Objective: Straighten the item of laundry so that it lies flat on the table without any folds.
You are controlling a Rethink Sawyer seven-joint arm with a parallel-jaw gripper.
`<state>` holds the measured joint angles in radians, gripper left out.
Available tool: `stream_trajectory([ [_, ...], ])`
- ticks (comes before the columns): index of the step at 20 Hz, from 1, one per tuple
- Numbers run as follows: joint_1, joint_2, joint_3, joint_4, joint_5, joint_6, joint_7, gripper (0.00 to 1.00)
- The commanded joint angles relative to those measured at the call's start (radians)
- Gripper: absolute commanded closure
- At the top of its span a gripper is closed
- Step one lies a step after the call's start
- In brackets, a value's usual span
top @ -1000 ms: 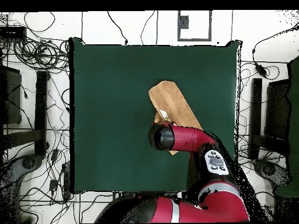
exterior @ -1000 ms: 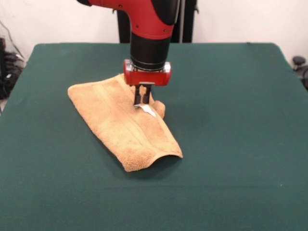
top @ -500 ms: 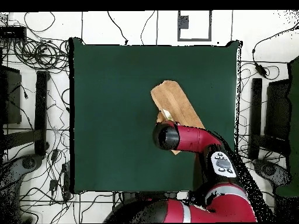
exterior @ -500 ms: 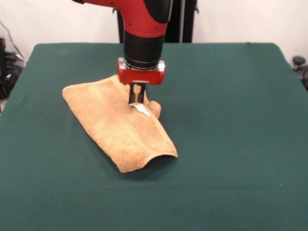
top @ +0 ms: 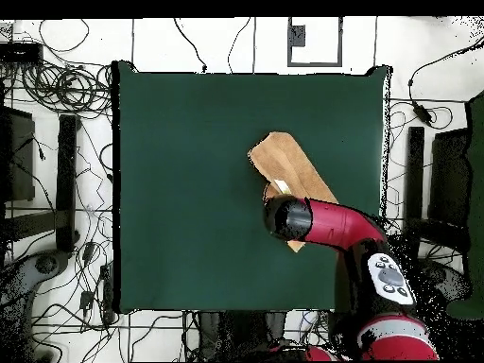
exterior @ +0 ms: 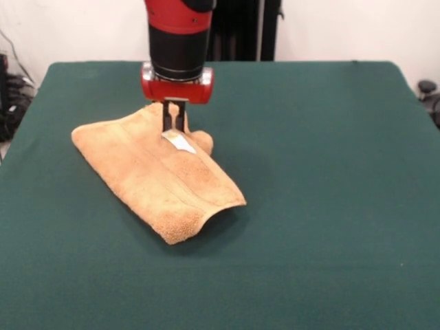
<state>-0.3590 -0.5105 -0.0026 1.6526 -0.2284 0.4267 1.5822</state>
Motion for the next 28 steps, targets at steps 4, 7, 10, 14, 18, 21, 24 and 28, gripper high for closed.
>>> stream_trajectory([
  [4, -0.019, -0.007, 0.128, 0.007, 0.048, 0.123, 0.057, 1.0],
  [7, -0.024, -0.007, 0.133, 0.014, 0.045, 0.113, 0.06, 1.0],
  [10, -0.025, -0.008, 0.135, 0.021, 0.042, 0.095, 0.067, 1.0],
  [14, -0.027, -0.007, 0.14, 0.013, 0.048, 0.118, 0.067, 1.0],
  [18, -0.034, -0.01, 0.146, 0.014, 0.05, 0.133, 0.063, 1.0],
  [21, -0.042, -0.014, 0.152, 0.014, 0.054, 0.152, 0.057, 1.0],
  [24, -0.05, -0.018, 0.159, -0.001, 0.061, 0.201, 0.042, 1.0],
  [28, -0.067, -0.021, 0.164, -0.054, 0.072, 0.343, 0.0, 1.0],
])
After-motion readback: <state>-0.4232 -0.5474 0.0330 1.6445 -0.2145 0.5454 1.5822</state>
